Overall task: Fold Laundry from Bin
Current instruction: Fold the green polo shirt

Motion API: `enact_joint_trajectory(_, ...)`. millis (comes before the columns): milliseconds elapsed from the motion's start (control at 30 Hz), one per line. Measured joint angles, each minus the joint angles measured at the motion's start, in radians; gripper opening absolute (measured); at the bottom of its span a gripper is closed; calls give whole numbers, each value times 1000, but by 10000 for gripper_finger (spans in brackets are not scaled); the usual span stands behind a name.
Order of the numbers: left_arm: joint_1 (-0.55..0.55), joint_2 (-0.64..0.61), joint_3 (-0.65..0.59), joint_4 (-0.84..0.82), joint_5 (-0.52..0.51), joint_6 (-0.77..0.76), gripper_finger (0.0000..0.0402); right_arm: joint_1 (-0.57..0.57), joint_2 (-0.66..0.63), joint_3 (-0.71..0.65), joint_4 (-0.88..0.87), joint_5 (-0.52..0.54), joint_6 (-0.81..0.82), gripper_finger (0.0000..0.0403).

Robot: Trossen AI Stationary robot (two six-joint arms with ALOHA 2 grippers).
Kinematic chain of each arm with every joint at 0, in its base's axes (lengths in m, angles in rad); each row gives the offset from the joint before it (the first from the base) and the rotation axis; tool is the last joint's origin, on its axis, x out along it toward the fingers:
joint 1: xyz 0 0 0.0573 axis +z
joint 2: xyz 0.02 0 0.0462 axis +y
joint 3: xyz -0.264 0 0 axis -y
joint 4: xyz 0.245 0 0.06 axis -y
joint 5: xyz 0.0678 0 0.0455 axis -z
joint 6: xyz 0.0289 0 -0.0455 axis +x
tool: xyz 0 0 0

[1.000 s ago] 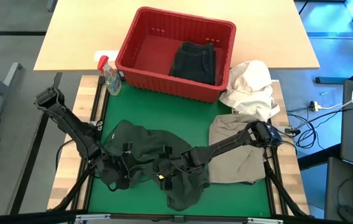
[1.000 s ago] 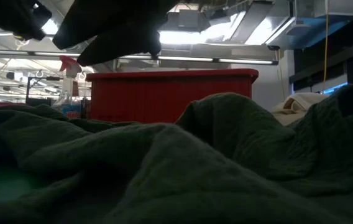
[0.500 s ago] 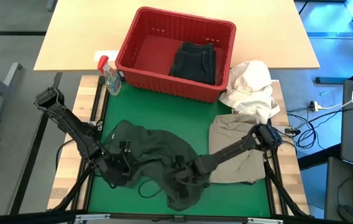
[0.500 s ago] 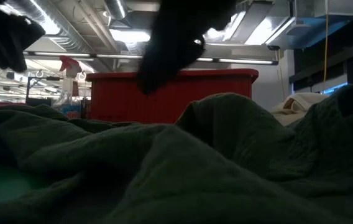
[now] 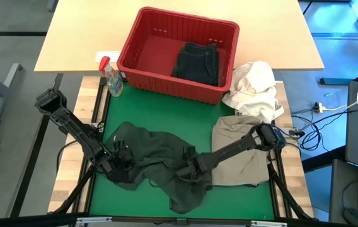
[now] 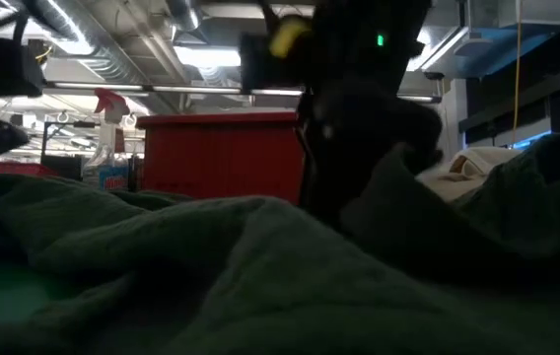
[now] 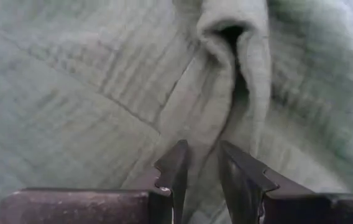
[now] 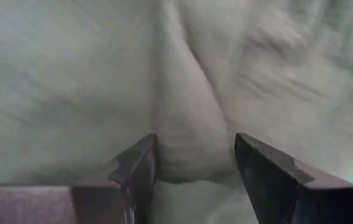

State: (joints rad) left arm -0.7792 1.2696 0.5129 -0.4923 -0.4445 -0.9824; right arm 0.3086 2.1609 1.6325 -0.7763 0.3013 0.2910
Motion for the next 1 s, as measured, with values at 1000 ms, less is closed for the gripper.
enact_joint_trajectory(1000, 31, -79, 162, -183, 56, 337, 191, 8, -235, -58, 360, -130, 39, 216)
